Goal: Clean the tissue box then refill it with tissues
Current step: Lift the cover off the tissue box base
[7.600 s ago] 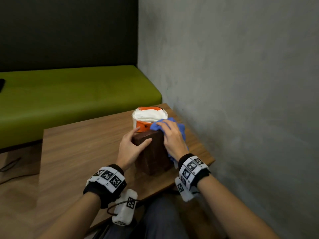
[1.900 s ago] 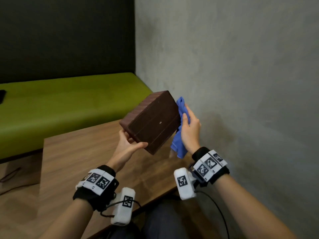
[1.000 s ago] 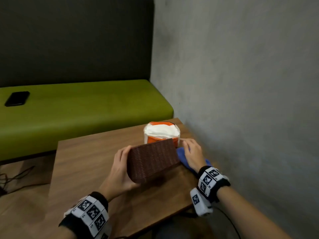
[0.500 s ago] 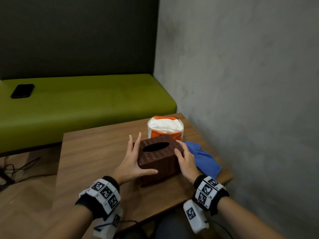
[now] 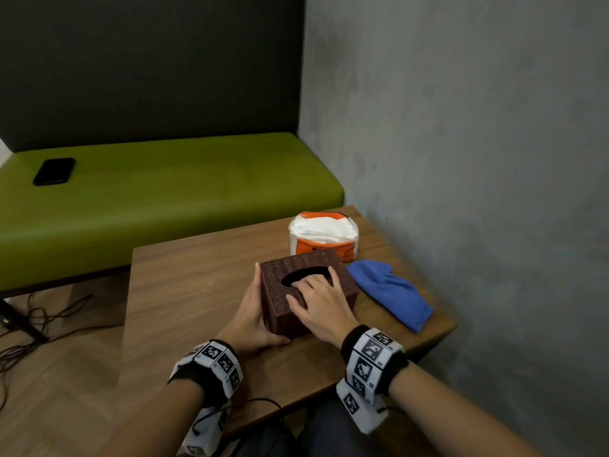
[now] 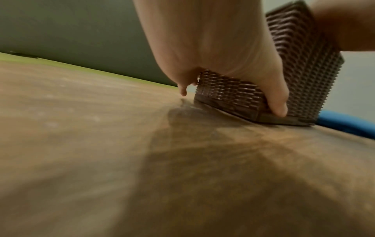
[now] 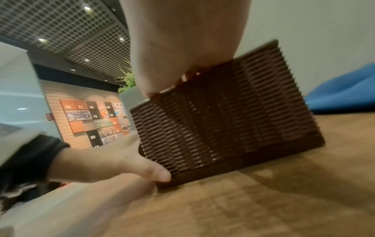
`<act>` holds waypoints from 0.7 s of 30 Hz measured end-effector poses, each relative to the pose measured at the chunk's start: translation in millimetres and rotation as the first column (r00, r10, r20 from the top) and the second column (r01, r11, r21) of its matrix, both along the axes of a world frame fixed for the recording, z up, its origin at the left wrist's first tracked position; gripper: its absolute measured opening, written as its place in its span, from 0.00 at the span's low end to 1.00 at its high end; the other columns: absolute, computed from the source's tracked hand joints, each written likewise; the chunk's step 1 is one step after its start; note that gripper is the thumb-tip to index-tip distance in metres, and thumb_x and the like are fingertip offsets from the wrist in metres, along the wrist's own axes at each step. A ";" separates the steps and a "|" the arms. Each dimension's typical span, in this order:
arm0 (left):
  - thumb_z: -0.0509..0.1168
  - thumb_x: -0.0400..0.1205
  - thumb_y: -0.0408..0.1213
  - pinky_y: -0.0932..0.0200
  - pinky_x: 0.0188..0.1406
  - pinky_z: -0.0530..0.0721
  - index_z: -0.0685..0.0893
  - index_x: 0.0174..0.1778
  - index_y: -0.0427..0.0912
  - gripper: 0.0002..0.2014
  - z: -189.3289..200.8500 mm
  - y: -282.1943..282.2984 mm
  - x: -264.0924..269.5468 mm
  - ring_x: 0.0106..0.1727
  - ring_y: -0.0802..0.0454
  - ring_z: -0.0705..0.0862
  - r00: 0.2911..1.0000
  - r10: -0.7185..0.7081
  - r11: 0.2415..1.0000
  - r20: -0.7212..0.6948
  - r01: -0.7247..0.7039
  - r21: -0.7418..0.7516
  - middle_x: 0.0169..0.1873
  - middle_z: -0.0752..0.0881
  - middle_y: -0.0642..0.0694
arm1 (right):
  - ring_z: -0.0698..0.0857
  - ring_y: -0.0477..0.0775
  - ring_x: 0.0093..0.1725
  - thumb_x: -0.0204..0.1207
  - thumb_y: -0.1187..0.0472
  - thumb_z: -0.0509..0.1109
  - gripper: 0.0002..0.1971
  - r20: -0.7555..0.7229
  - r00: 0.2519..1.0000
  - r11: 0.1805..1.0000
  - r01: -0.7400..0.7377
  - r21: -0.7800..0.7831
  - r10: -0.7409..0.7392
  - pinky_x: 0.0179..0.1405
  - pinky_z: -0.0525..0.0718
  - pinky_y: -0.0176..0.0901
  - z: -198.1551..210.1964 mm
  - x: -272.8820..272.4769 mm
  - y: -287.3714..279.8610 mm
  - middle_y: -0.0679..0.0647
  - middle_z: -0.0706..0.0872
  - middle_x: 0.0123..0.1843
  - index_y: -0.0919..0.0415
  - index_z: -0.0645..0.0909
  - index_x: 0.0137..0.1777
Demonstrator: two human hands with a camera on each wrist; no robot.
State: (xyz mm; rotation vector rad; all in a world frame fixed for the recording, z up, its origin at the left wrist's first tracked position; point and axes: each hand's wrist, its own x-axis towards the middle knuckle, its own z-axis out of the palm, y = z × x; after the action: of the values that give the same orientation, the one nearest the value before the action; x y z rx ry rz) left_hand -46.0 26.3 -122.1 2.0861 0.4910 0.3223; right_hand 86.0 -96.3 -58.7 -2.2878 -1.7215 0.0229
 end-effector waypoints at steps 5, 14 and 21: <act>0.77 0.48 0.67 0.50 0.83 0.54 0.19 0.73 0.45 0.80 3.8 -2.2 3.6 0.83 0.53 0.51 0.999 0.016 0.998 -0.028 -0.018 -0.054 0.79 0.49 0.53 | 0.83 0.55 0.54 0.73 0.38 0.46 0.31 -0.063 0.997 0.990 0.047 0.129 -0.039 0.75 0.61 0.54 -5.9 0.4 0.8 0.54 0.88 0.49 0.59 0.83 0.52; 0.74 0.44 0.61 0.53 0.80 0.54 0.30 0.79 0.35 0.78 5.1 -5.1 3.4 0.82 0.44 0.52 0.980 0.109 0.994 -0.165 -0.107 0.016 0.81 0.52 0.37 | 0.84 0.56 0.46 0.74 0.37 0.53 0.26 -0.106 0.985 0.964 0.156 0.214 -0.136 0.60 0.61 0.50 -8.1 -3.2 10.3 0.52 0.90 0.40 0.56 0.85 0.41; 0.74 0.45 0.59 0.50 0.81 0.60 0.41 0.82 0.37 0.73 0.0 -0.9 2.6 0.80 0.45 0.57 0.980 0.123 0.991 -0.156 -0.114 0.071 0.79 0.58 0.40 | 0.84 0.54 0.44 0.77 0.43 0.63 0.19 -0.091 0.990 0.958 0.130 0.255 -0.110 0.53 0.59 0.48 -2.7 -4.3 6.9 0.50 0.90 0.39 0.56 0.84 0.37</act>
State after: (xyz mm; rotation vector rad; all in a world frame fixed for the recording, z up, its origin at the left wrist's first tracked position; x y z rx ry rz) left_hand -43.4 25.5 -122.0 2.1574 0.7114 0.2426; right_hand 81.7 -89.4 -61.5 -2.1623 -1.4500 -0.1324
